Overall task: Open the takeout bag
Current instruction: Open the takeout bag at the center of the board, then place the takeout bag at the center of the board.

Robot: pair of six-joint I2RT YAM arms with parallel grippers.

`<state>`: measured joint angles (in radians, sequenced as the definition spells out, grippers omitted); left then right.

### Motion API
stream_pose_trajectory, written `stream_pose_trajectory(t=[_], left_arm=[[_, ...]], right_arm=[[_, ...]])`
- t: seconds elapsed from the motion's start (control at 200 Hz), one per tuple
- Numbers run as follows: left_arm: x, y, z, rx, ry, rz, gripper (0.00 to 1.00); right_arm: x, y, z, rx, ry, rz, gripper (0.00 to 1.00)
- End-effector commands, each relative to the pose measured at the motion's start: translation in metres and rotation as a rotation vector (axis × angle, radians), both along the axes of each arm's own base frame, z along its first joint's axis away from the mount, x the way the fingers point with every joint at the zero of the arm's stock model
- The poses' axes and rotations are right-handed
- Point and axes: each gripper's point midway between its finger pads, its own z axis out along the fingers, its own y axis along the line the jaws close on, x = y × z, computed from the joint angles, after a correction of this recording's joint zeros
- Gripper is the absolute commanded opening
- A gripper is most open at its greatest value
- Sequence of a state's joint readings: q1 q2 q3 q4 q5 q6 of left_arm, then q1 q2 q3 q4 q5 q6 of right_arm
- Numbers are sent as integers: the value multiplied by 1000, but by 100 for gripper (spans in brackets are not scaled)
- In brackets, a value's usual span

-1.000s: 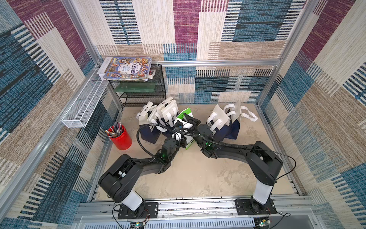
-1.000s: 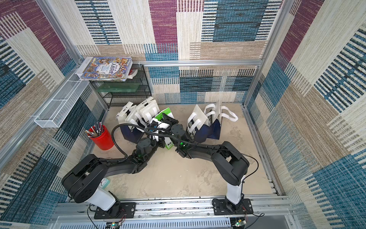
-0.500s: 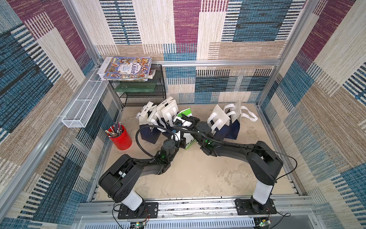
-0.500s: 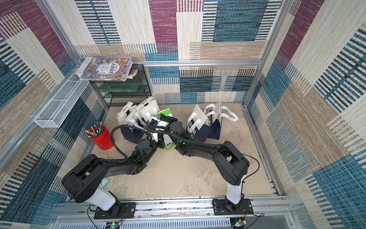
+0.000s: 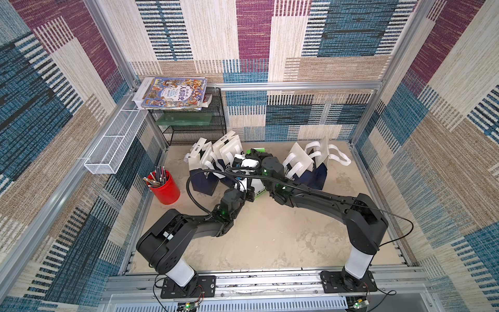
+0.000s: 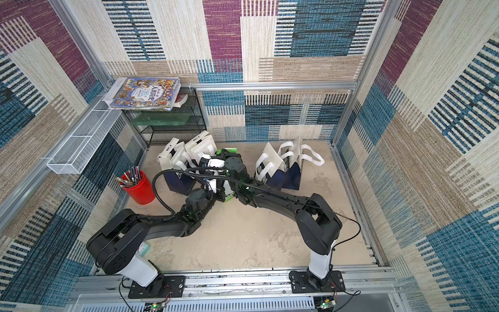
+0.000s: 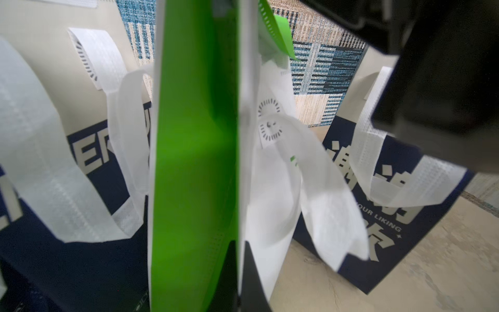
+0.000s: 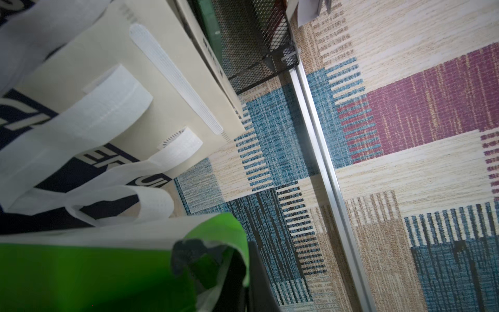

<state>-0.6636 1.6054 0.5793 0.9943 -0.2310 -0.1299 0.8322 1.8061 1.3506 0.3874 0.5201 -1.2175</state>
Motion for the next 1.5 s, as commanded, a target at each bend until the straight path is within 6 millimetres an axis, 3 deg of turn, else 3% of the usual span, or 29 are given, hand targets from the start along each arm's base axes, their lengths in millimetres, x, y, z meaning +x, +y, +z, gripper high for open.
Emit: stream_pose_trajectory(t=[0.0, 0.085, 0.125, 0.17, 0.235, 0.295, 0.346, 0.616, 0.791, 0.926, 1.202, 1.262, 1.357, 1.497], left_arm=[[-7, 6, -47, 105, 154, 6, 0], [-8, 6, -47, 104, 156, 5, 0], [-7, 6, -47, 103, 158, 8, 0], [-7, 7, -47, 99, 162, 13, 0], [-5, 7, -47, 95, 166, 19, 0], [-4, 5, -46, 87, 166, 19, 0], [-3, 4, -45, 85, 168, 17, 0], [6, 4, -41, 79, 160, 55, 0], [26, 9, -37, 34, 187, 161, 0], [43, 7, -36, -9, 191, 230, 0], [75, -5, -37, -12, 140, 287, 0], [79, -9, -36, -10, 124, 273, 10], [80, -17, -34, -23, 110, 232, 36], [66, -31, -30, -54, 73, 104, 54]], right_arm=[[6, -14, -1, -114, 35, -107, 0], [7, -10, 10, -86, 73, -103, 0], [9, -8, 17, -43, 85, -107, 6], [11, -7, 24, 13, 114, -110, 18], [13, -8, 37, 133, 146, -119, 46], [12, -11, 44, 237, 188, -116, 59], [12, -19, 50, 335, 207, -127, 64], [4, -75, 60, 640, 273, -201, 72], [-14, -126, 79, 871, 253, -207, 73], [-28, -163, 79, 994, 247, -216, 73], [-54, -192, 62, 1022, 254, -225, 72], [-56, -197, 60, 1028, 253, -232, 72], [-58, -206, 59, 1045, 254, -247, 72], [-61, -214, 58, 1089, 290, -238, 71]])
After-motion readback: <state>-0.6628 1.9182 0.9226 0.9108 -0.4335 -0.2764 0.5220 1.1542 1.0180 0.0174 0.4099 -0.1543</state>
